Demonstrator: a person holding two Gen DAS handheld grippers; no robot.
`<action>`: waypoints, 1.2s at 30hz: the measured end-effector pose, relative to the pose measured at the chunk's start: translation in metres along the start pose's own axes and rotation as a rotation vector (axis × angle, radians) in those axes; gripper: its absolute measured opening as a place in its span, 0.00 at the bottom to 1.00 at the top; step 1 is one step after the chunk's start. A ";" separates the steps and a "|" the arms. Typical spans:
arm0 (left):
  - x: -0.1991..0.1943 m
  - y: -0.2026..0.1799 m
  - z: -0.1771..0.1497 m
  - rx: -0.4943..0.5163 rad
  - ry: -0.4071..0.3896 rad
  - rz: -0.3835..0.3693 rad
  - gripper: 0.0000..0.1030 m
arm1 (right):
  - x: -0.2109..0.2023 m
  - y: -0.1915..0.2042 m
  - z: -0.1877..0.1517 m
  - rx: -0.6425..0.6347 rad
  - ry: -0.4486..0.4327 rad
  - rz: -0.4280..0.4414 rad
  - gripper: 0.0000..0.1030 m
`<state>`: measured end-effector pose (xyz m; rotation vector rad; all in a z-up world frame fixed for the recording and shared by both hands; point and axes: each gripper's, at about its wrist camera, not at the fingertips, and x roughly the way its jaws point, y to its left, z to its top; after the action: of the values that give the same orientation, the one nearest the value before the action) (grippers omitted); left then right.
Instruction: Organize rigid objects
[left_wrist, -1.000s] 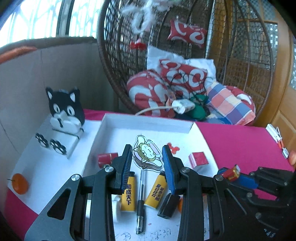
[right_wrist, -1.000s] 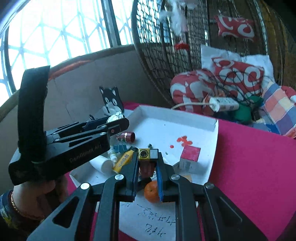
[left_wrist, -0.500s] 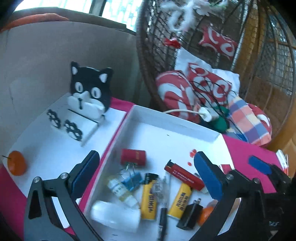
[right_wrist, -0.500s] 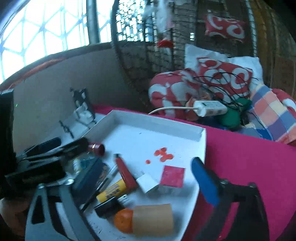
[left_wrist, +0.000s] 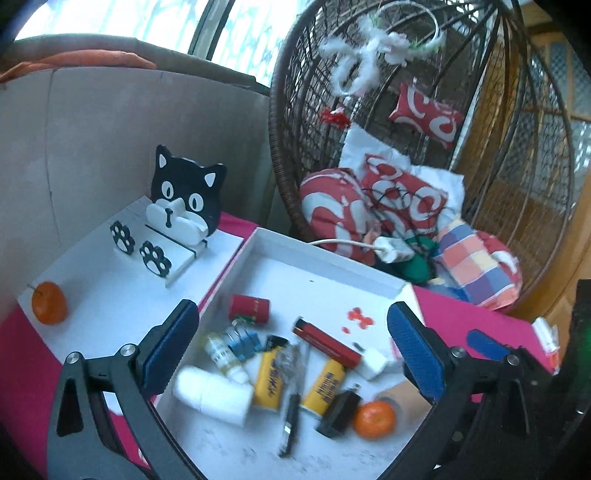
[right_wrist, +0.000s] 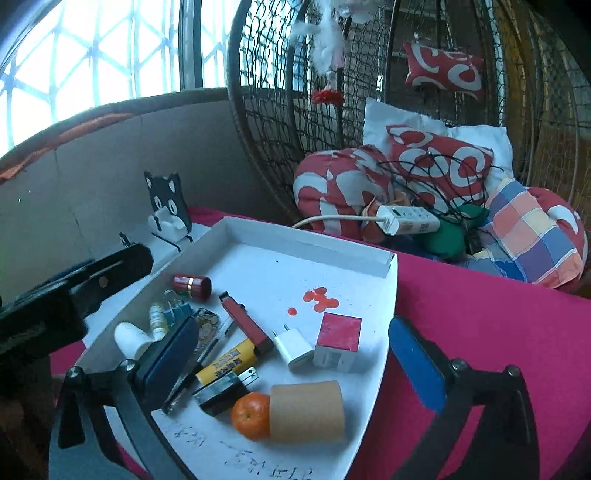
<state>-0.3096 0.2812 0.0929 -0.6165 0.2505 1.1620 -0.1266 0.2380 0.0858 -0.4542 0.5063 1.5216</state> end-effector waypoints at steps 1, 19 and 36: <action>-0.004 -0.001 0.000 -0.003 -0.001 -0.012 1.00 | -0.005 0.000 0.000 0.007 -0.010 -0.001 1.00; -0.123 -0.057 -0.006 0.208 -0.157 0.055 1.00 | -0.100 -0.025 -0.018 0.065 -0.147 -0.134 1.00; -0.154 -0.096 -0.050 0.266 -0.094 0.170 1.00 | -0.189 -0.062 -0.053 0.159 -0.236 -0.185 1.00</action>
<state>-0.2763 0.1080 0.1587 -0.3100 0.3759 1.2909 -0.0634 0.0529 0.1491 -0.1886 0.3859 1.3246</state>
